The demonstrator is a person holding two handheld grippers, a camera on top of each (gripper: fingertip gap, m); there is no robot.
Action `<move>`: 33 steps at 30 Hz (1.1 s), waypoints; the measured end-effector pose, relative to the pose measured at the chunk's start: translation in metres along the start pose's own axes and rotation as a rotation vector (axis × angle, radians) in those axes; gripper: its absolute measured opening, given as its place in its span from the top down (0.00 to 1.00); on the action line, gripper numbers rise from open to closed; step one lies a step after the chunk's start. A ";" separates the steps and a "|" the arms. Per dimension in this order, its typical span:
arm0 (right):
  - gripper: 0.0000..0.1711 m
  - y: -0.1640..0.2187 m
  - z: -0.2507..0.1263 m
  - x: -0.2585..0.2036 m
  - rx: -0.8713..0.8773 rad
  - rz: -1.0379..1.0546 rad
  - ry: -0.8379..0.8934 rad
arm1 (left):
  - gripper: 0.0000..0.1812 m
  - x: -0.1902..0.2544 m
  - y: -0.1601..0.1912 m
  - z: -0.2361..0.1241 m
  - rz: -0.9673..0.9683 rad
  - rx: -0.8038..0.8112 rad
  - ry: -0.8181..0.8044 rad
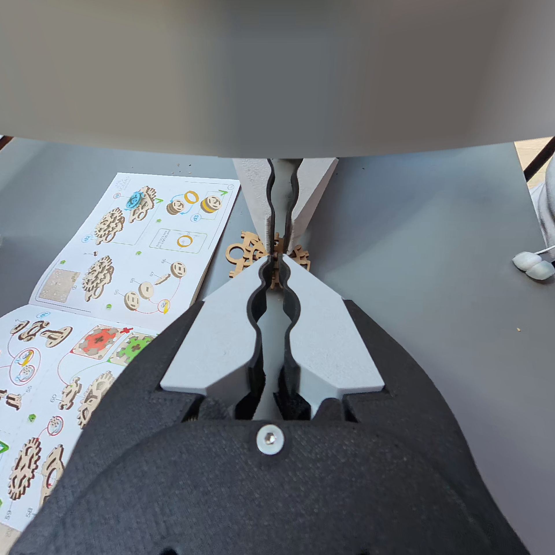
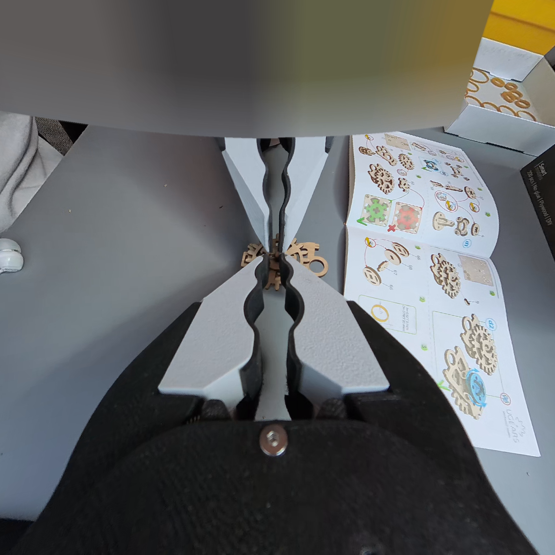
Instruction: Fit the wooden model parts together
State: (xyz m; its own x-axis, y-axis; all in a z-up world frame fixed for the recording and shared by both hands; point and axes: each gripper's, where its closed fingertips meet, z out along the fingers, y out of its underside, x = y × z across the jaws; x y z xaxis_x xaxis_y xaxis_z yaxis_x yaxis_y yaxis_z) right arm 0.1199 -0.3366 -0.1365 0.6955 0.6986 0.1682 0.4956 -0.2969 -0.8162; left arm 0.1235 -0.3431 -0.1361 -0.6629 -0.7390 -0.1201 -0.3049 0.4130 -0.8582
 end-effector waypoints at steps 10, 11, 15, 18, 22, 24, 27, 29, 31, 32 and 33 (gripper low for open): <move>0.95 -0.001 0.001 0.000 0.004 0.021 -0.003 | 0.94 0.004 0.001 -0.002 -0.020 -0.001 0.036; 0.95 -0.001 0.002 0.000 0.004 0.022 -0.002 | 0.94 0.005 0.001 -0.002 -0.029 0.000 0.045; 0.95 -0.001 0.002 0.002 0.001 0.026 0.014 | 0.94 0.002 0.001 -0.001 -0.030 -0.003 0.026; 0.96 -0.001 0.002 0.004 0.002 0.024 0.026 | 0.94 0.000 0.001 0.000 -0.014 -0.006 -0.005; 0.96 -0.001 0.002 0.005 0.009 0.040 0.020 | 0.94 -0.002 0.001 0.001 0.015 -0.011 -0.047; 0.96 -0.001 0.002 0.006 0.012 0.048 0.021 | 0.95 -0.003 0.001 0.002 0.018 -0.012 -0.060; 0.96 -0.001 0.002 0.006 0.013 0.051 0.019 | 0.95 -0.003 0.001 0.002 0.019 -0.013 -0.067; 0.96 0.000 0.001 0.006 0.010 0.053 0.020 | 0.95 -0.003 0.001 0.002 0.022 -0.014 -0.073; 0.96 0.000 0.001 0.006 0.006 0.045 0.025 | 0.95 -0.003 0.001 0.002 0.015 -0.016 -0.074; 0.96 0.000 0.001 0.006 0.005 0.046 0.027 | 0.95 -0.003 0.001 0.002 0.011 -0.016 -0.076; 0.96 0.000 0.001 0.006 0.003 0.042 0.029 | 0.95 -0.003 0.001 0.002 0.011 -0.017 -0.079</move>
State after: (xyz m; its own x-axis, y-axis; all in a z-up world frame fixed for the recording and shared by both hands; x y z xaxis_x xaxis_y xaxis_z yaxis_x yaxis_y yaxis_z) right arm 0.1234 -0.3315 -0.1359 0.7303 0.6665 0.1496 0.4644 -0.3238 -0.8243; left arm 0.1269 -0.3418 -0.1377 -0.6101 -0.7741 -0.1692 -0.3102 0.4298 -0.8480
